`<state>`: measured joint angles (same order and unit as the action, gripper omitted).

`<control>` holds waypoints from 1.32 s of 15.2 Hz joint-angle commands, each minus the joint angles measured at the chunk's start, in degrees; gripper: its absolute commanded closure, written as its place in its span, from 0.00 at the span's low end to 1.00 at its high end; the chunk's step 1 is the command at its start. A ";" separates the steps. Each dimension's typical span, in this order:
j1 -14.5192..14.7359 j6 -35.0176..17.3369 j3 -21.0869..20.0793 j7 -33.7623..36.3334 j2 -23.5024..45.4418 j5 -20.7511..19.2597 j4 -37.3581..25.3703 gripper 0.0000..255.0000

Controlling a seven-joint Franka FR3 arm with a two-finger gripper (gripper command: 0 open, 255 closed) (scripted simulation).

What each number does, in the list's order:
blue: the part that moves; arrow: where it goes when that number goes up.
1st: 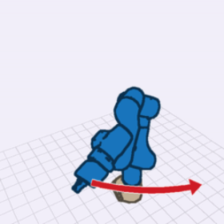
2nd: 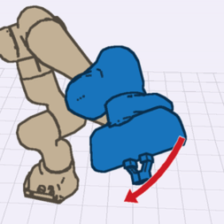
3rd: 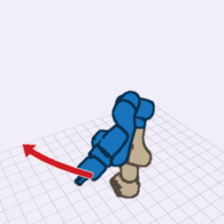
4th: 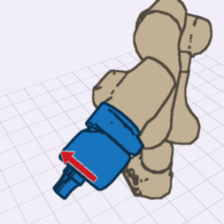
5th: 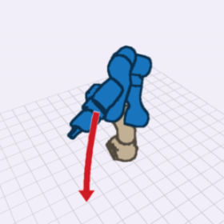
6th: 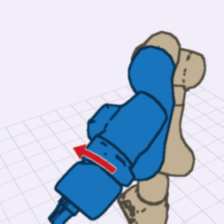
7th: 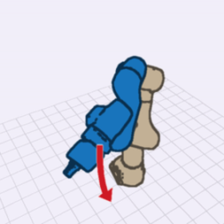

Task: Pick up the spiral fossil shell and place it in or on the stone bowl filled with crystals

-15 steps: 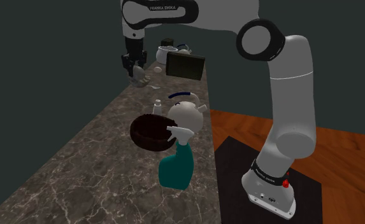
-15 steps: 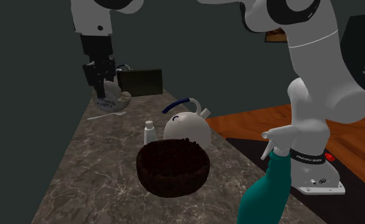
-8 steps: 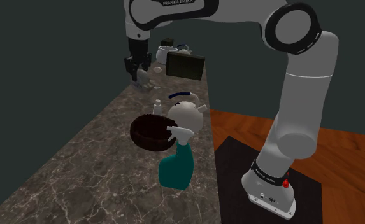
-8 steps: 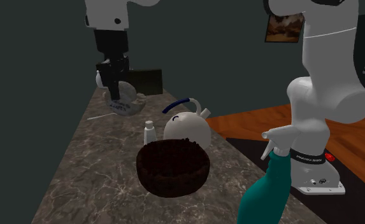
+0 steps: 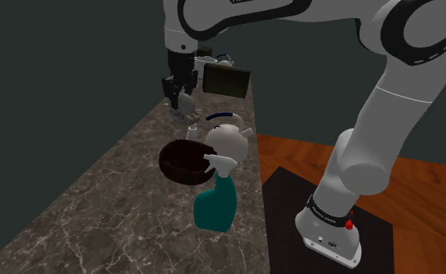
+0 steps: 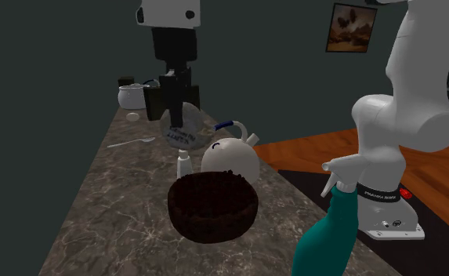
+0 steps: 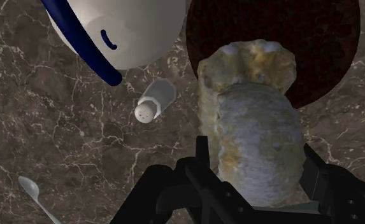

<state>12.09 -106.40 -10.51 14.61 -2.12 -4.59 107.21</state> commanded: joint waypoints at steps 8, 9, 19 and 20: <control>2.43 -2.99 -2.54 4.51 -7.64 1.71 10.79 1.00; 2.43 -3.75 -2.56 4.58 -7.53 1.67 11.44 1.00; 2.43 -11.39 -2.78 5.50 -5.71 1.06 17.35 1.00; 2.43 -12.38 -2.81 5.64 -5.38 0.95 18.02 1.00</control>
<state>14.52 -117.87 -13.29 20.14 -7.85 -3.58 124.25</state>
